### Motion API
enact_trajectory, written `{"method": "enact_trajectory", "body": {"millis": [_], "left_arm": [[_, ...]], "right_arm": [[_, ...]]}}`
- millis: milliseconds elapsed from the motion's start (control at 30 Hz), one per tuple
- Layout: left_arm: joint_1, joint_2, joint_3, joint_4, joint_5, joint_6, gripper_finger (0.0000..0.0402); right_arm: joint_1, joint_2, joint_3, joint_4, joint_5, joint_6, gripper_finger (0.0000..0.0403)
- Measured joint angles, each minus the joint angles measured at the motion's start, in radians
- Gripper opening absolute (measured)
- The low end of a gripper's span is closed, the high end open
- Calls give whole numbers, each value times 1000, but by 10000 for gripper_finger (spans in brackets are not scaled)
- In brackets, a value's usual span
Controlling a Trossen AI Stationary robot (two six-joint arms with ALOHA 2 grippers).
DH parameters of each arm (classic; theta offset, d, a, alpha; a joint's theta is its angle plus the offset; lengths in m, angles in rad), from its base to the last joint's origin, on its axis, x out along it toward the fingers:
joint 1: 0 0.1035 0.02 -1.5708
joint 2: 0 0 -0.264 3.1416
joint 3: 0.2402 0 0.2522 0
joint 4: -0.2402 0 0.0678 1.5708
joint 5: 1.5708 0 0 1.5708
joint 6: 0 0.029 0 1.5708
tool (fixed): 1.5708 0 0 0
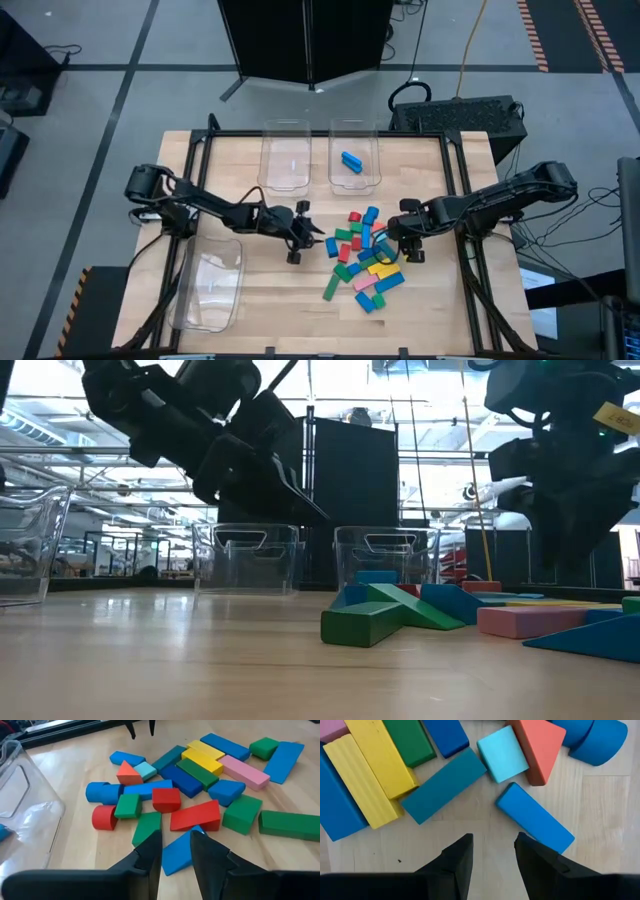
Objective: Sort blocks by size
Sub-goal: Put the green rectangular block into the top right transparent bin
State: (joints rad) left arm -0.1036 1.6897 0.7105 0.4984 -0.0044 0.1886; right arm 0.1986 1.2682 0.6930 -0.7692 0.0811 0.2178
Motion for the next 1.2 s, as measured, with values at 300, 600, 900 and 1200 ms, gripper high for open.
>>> {"method": "enact_trajectory", "body": {"millis": [300,600,900,1200], "left_arm": [[-51,-1,0,49,57,-173,178],[-211,-2,37,0,-16,-425,235],[-278,-1,116,-123,-232,-640,261],[-312,64,137,-139,-301,-751,261]], "right_arm": [[0,0,0,3,32,5,162],[0,0,0,74,145,80,164],[0,0,2,104,159,209,164],[0,0,2,85,157,295,164]]}}
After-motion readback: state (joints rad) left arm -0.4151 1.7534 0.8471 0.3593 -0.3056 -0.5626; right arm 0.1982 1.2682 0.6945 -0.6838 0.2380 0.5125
